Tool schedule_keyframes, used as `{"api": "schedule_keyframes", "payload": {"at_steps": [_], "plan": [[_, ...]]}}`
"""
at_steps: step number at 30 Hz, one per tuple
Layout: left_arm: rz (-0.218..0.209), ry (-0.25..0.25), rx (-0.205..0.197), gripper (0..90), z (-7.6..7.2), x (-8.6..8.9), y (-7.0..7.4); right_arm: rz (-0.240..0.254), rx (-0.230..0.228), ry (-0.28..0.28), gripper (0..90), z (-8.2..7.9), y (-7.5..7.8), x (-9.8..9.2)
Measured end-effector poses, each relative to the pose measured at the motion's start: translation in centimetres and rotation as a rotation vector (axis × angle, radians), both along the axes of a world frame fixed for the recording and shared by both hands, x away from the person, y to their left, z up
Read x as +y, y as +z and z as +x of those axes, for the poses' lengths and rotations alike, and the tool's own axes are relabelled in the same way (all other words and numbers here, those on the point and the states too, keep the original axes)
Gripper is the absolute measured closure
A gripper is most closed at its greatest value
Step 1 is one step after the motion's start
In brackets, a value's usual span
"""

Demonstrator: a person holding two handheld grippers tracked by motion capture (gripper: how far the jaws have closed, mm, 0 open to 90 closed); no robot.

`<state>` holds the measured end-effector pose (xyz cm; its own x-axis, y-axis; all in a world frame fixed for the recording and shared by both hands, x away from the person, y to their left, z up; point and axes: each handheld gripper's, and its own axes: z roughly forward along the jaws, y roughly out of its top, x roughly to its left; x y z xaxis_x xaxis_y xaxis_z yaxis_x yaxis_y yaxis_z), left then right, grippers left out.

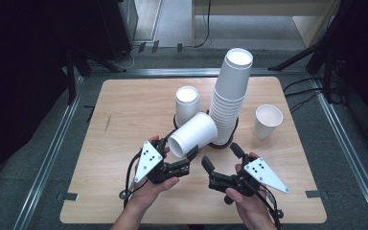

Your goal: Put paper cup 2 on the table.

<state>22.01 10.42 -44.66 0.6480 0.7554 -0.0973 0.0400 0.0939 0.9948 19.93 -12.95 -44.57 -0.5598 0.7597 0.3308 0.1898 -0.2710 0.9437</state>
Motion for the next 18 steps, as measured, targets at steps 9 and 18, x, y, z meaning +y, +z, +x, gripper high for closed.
{"api": "schedule_keyframes", "payload": {"at_steps": [9,18], "plan": [[-0.011,-0.002,-0.014,23.0,0.02,-0.18,-0.39,0.249,0.175,0.006,0.0,0.16,0.49,-0.15],[-0.018,-0.006,-0.034,23.0,-0.24,-0.56,-0.46,0.456,0.328,0.017,0.0,0.55,0.58,-0.24]]}}
